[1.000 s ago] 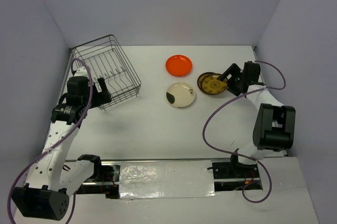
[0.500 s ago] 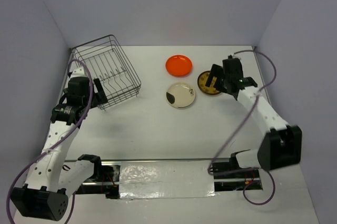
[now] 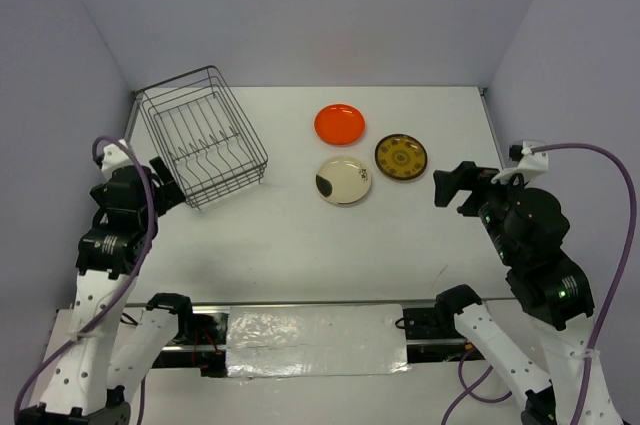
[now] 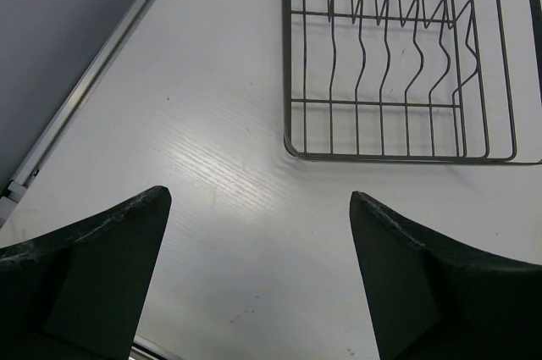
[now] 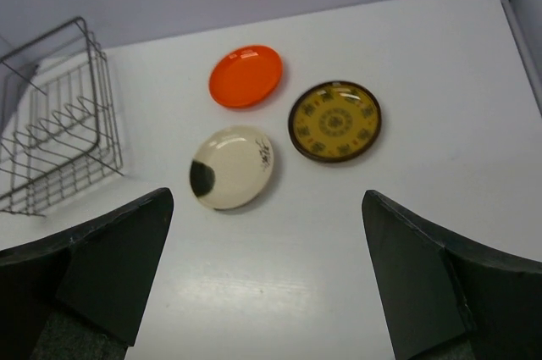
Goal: Unload the plates from the dish rack
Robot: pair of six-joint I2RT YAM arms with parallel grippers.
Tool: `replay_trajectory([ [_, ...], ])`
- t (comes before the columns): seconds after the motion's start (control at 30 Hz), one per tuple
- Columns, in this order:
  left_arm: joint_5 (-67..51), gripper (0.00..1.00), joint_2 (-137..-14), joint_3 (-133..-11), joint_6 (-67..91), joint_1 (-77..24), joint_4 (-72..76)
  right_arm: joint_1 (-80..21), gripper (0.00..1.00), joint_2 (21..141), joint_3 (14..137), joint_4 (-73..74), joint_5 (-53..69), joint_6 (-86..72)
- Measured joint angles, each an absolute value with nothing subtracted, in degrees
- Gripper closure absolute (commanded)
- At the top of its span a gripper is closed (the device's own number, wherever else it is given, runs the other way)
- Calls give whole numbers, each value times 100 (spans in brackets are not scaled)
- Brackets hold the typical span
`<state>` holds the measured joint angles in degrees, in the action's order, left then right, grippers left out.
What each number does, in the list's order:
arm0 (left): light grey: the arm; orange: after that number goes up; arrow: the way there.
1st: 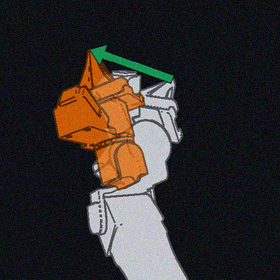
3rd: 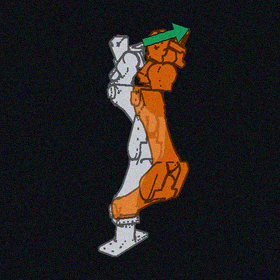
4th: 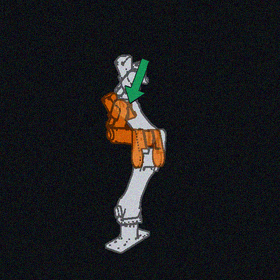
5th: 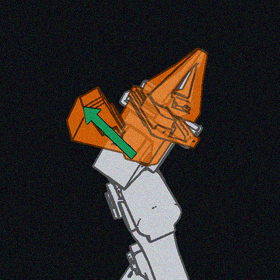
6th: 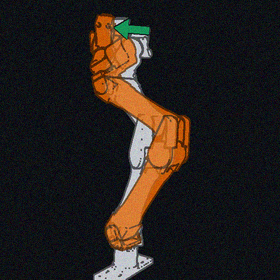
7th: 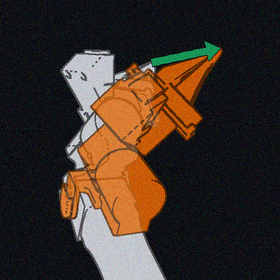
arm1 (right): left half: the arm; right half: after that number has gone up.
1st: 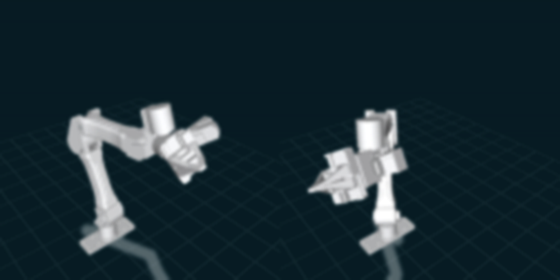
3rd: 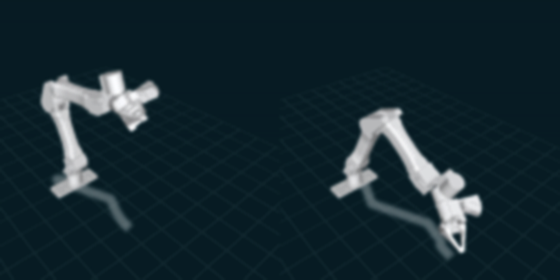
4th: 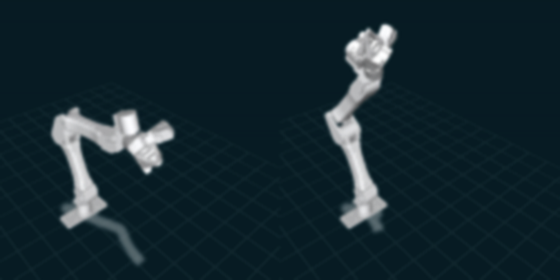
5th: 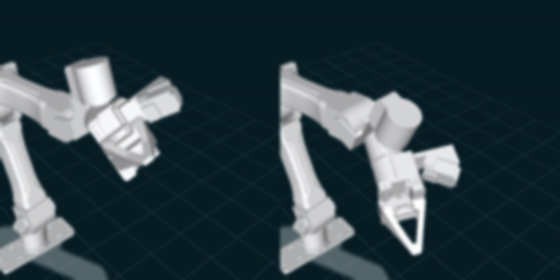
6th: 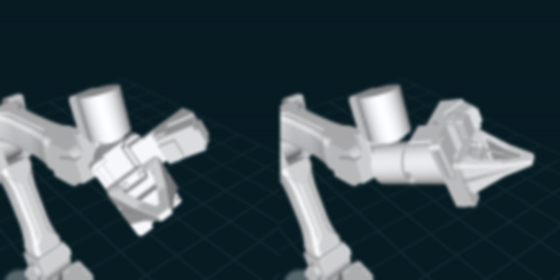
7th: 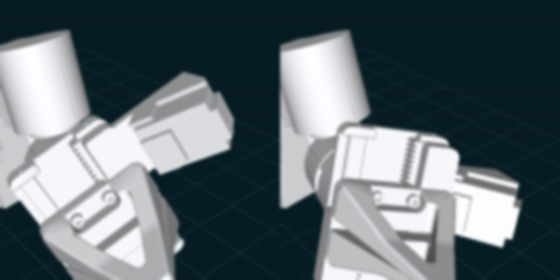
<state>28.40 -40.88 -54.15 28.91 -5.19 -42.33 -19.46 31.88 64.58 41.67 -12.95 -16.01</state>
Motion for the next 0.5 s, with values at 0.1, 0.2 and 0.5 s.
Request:
replay_trajectory([
  [0.1, 2893, 1, -3730, -5321, 2917, -526, -4248, -1992, 0, 2869, 6320, 4595, -1466, -1479],
  [0.2, 2891, 1, -3308, -5216, 2919, -552, -4235, -2001, 0, 2563, 6316, 4936, -1638, -1378],
  [0.5, 2893, 0, -2676, -5120, 2921, -624, -4176, -2001, 0, 2364, 6320, 5371, -1715, -1249],
])
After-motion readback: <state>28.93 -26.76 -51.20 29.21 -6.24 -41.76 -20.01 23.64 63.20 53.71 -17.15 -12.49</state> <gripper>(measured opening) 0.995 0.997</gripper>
